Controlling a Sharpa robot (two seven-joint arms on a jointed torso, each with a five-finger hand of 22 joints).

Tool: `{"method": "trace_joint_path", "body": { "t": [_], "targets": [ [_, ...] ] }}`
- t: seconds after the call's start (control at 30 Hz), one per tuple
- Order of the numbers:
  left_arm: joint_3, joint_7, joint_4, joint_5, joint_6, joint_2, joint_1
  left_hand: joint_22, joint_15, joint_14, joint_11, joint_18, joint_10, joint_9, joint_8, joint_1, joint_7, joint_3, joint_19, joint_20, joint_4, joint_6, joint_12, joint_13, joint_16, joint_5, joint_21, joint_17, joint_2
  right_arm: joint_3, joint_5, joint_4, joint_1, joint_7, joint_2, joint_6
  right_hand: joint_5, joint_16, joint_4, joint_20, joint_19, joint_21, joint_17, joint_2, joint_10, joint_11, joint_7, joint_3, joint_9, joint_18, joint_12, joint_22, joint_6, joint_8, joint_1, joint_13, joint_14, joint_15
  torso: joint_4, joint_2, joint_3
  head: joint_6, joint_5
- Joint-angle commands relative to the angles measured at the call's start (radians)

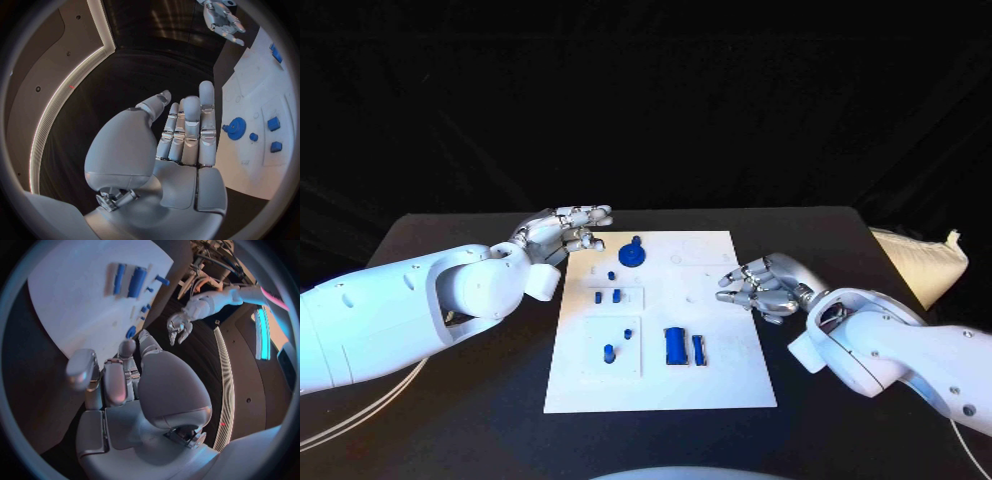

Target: Assemble the parts on the task board

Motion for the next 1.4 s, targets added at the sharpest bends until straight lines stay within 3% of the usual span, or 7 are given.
{"method": "trace_joint_path", "body": {
  "t": [0.03, 0.7, 0.73, 1.13, 1.17, 1.2, 1.4],
  "targets": [
    [0.001, 0.071, -0.042, 0.011, -0.045, 0.031, -0.008, -0.042, 0.01, -0.065, 0.0, 0.015, 0.012, -0.003, 0.003, 0.003, -0.005, -0.005, -0.083, 0.009, -0.002, 0.002, 0.004, -0.005, -0.138, -0.001, -0.071, -0.072, 0.01, 0.0, 0.448, -0.081, 0.022, 0.282, 0.03, 0.024, -0.013, -0.312, -0.009, 0.014, -0.126, -0.258, -0.285, 0.008, -0.056, 0.013, 0.017, 0.007, -0.015, 0.04, -0.13, -0.234, -0.02, -0.006, 0.042, -0.127, -0.118, 0.016, -0.0015, -0.037, -0.0112, 0.028, -0.01],
    [0.003, 0.18, -0.314, 0.083, -0.159, 0.203, -0.046, -0.347, 0.091, -0.038, 0.033, 0.022, 0.054, -0.003, -0.067, 0.004, 0.008, 0.007, -0.23, 0.109, 0.018, 0.043, -0.171, -0.009, -0.746, -0.007, -0.371, -0.363, 0.016, 0.009, 0.69, -0.543, 0.07, 0.462, 0.278, 0.183, -0.065, -1.057, -0.017, 0.105, -0.12, -0.835, -0.876, -0.002, -0.01, 0.076, 0.047, 0.12, -0.177, 0.041, -0.412, -0.708, -0.025, -0.006, 0.132, -0.924, -0.154, 0.104, -0.0037, -0.105, -0.0099, 0.106, -0.004],
    [0.002, 0.131, -0.3, 0.058, -0.129, 0.193, -0.044, -0.456, 0.056, -0.353, -0.011, -0.037, -0.291, -0.069, -0.146, -0.392, -0.048, -0.119, -0.502, 0.038, 0.068, -0.278, -0.252, -0.07, -0.812, -0.047, -0.409, -0.393, 0.043, 0.008, 0.663, -0.529, 0.07, 0.403, 0.27, 0.121, -0.102, -1.14, -0.051, 0.055, -0.468, -0.88, -0.928, 0.027, -0.365, 0.041, -0.005, 0.086, -0.212, -0.018, -0.475, -0.779, -0.33, -0.069, -0.322, -0.999, -0.535, 0.038, -0.0061, -0.098, -0.0136, 0.098, -0.009],
    [0.018, 0.159, -0.174, -0.028, -0.311, 0.172, -0.067, -0.555, -0.027, -0.625, -0.11, -0.069, -0.585, -0.069, -0.146, -0.734, -0.098, -0.231, -0.731, -0.023, 0.068, -0.552, -0.252, -0.07, -0.875, -0.146, -0.509, -0.465, 0.12, -0.01, 0.748, -0.363, 0.061, 0.486, 0.237, -0.061, -0.197, -1.14, -0.131, 0.011, -0.765, -0.926, -0.981, 0.027, -0.669, -0.04, -0.049, 0.014, -0.3, -0.048, -0.475, -0.849, -0.594, -0.069, -0.724, -0.999, -0.862, 0.038, 0.066, -0.106, 0.0157, 0.149, -0.037],
    [0.021, 0.163, -0.154, -0.041, -0.339, 0.169, -0.071, -0.561, -0.027, -0.644, -0.11, -0.076, -0.606, -0.069, -0.146, -0.757, -0.101, -0.239, -0.747, -0.027, 0.068, -0.571, -0.252, -0.07, -0.878, -0.146, -0.509, -0.465, 0.12, -0.012, 0.762, -0.337, 0.059, 0.499, 0.232, -0.089, -0.197, -1.14, -0.131, 0.008, -0.786, -0.997, -0.985, 0.027, -0.69, -0.04, -0.122, 0.014, -0.3, -0.057, -0.475, -0.854, -0.612, -0.069, -0.751, -0.999, -0.885, 0.038, 0.0704, -0.106, 0.0175, 0.152, -0.039],
    [0.024, 0.168, -0.133, -0.055, -0.37, 0.166, -0.075, -0.567, -0.027, -0.66, -0.11, -0.076, -0.624, -0.069, -0.146, -0.779, -0.104, -0.246, -0.761, -0.031, 0.068, -0.588, -0.252, -0.07, -0.883, -0.146, -0.509, -0.465, 0.12, -0.015, 0.775, -0.311, 0.058, 0.511, 0.227, -0.118, -0.197, -1.14, -0.131, -0.063, -0.805, -0.997, -0.988, 0.027, -0.71, -0.04, -0.122, 0.014, -0.3, -0.057, -0.475, -0.858, -0.629, -0.069, -0.778, -0.999, -0.906, 0.038, 0.0737, -0.106, 0.0189, 0.154, -0.04],
    [0.04, 0.196, -0.01, -0.138, -0.546, 0.146, -0.097, -0.601, -0.027, -0.755, -0.11, -0.087, -0.727, -0.069, -0.146, -0.897, -0.18, -0.284, -0.842, -0.053, 0.068, -0.684, -0.252, -0.07, -0.903, -0.146, -0.509, -0.465, 0.12, -0.028, 0.837, -0.19, 0.052, 0.571, 0.203, -0.25, -0.197, -1.14, -0.131, -0.063, -0.908, -0.997, -1.064, 0.027, -0.816, -0.04, -0.122, 0.014, -0.3, -0.067, -0.475, -0.881, -0.72, -0.069, -0.915, -0.999, -1.019, 0.038, 0.0776, -0.107, 0.0204, 0.157, -0.041]
  ]
}}
